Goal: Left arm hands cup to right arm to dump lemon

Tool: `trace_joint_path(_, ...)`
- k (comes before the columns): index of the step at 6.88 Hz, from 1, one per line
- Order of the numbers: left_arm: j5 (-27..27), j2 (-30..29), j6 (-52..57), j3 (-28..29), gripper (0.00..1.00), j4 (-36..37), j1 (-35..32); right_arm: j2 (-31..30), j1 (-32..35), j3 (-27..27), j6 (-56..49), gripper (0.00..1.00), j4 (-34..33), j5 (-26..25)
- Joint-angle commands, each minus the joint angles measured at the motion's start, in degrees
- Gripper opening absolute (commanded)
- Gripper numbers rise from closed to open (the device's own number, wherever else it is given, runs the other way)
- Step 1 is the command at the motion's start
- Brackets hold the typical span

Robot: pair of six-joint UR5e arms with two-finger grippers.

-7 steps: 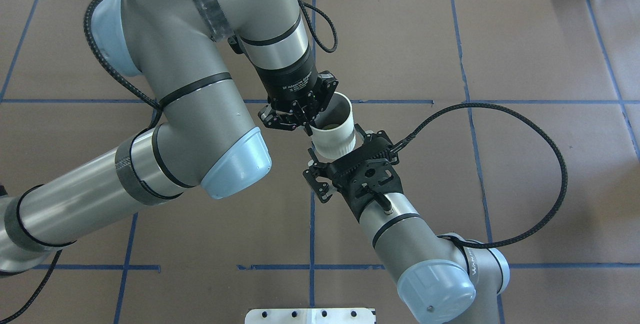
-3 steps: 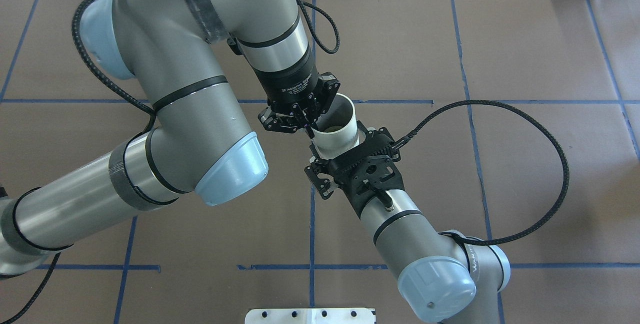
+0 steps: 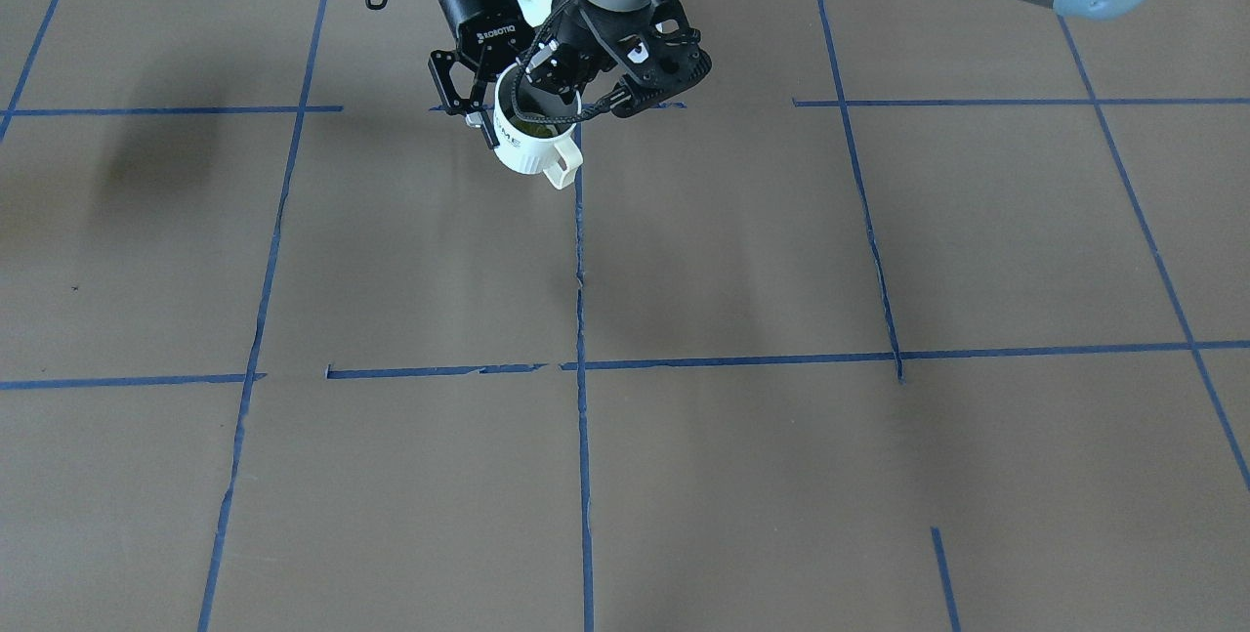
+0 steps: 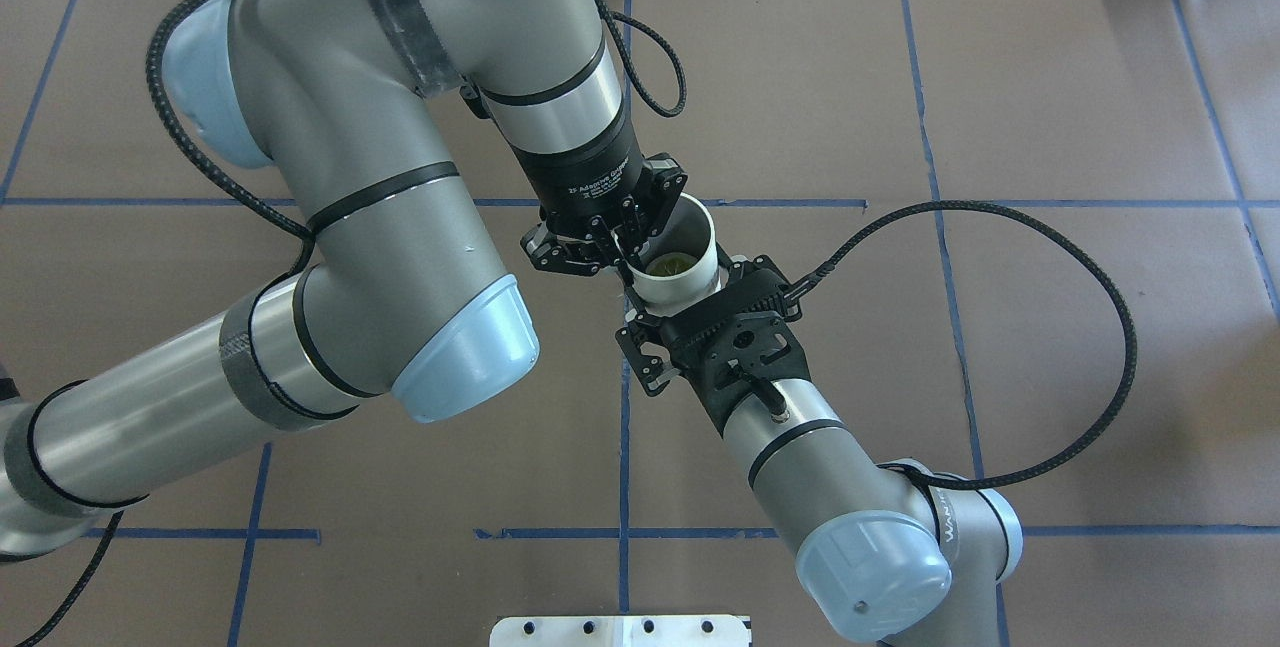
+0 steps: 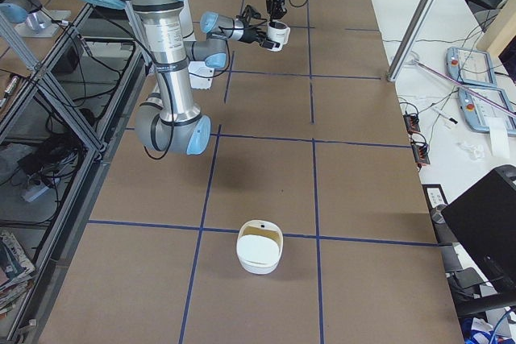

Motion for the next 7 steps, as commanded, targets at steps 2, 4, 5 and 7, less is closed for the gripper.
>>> trace_joint_path(2,0.06,0.49,0.09,-1.9,1.0,-0.13,0.08,-0.11,-0.09,0.14,-1.97,0.28,0.1,-0.04)
trace_joint_path(4,0.41,1.81,0.09,-7.17,1.0,0.05,-0.53,-0.64,-0.01,0.66,-1.53,0.23,0.37,-0.38)
trace_joint_path(5,0.41,2.51,0.09,-8.5,1.0,0.05,-1.23,-2.3,-0.01,1.53,0.04,0.24,0.98,-3.09)
trace_joint_path(7,0.68,4.26,0.09,-9.74,1.0,0.05,-1.33,-17.44,0.17,10.46,2.86,0.21,6.38,-3.73)
